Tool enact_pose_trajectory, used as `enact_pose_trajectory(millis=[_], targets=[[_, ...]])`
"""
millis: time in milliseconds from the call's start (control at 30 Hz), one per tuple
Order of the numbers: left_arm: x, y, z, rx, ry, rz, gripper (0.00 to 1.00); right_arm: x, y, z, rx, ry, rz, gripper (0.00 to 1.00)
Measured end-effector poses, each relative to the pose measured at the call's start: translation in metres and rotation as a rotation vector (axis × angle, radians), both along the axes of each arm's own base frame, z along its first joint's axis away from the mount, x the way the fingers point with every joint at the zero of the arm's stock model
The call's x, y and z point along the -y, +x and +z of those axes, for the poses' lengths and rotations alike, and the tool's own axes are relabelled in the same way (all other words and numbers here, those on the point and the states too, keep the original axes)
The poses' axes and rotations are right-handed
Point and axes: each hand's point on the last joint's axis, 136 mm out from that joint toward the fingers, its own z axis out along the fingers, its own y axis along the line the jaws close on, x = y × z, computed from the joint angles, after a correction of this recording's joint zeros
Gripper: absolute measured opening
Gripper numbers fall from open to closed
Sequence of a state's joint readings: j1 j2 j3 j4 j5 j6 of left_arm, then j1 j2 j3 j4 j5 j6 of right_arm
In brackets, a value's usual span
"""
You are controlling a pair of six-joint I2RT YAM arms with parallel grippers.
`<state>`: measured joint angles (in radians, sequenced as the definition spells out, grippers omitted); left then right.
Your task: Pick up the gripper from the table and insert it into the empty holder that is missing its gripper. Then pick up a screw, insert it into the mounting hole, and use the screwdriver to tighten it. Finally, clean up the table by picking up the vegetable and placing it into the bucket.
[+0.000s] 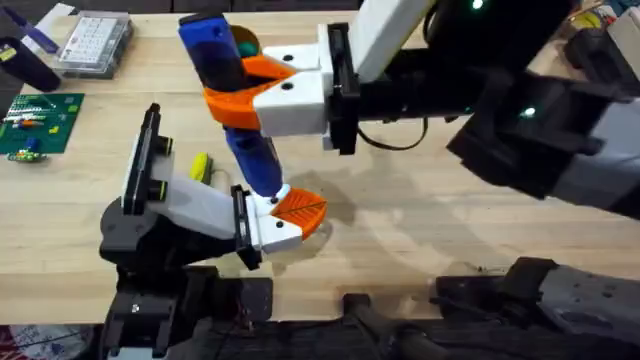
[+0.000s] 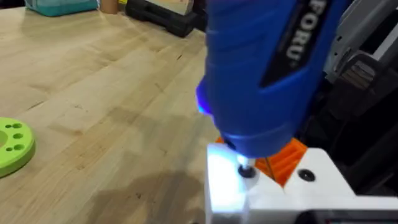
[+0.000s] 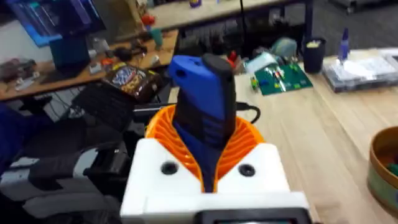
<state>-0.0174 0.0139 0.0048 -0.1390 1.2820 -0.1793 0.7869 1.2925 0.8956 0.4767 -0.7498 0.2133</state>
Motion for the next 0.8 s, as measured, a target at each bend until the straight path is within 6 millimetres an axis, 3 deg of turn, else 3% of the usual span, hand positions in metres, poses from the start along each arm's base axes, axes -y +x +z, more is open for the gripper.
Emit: enact_pose_trajectory(millis=[400,667,800], targets=[[-0.002,0.007,0.001,0.032,0.011,0.040,0.012,0.001,0.007,0.018,-0.008,0.052,0.034,0.057],[-0.002,0.007,0.001,0.034,0.012,0.043,0.012,0.007,0.021,0.084,0.072,0.124,0.009,0.055],[-0.002,0.007,0.001,0.034,0.012,0.043,0.012,0.013,0.028,0.093,0.066,0.115,-0.011,0.056]])
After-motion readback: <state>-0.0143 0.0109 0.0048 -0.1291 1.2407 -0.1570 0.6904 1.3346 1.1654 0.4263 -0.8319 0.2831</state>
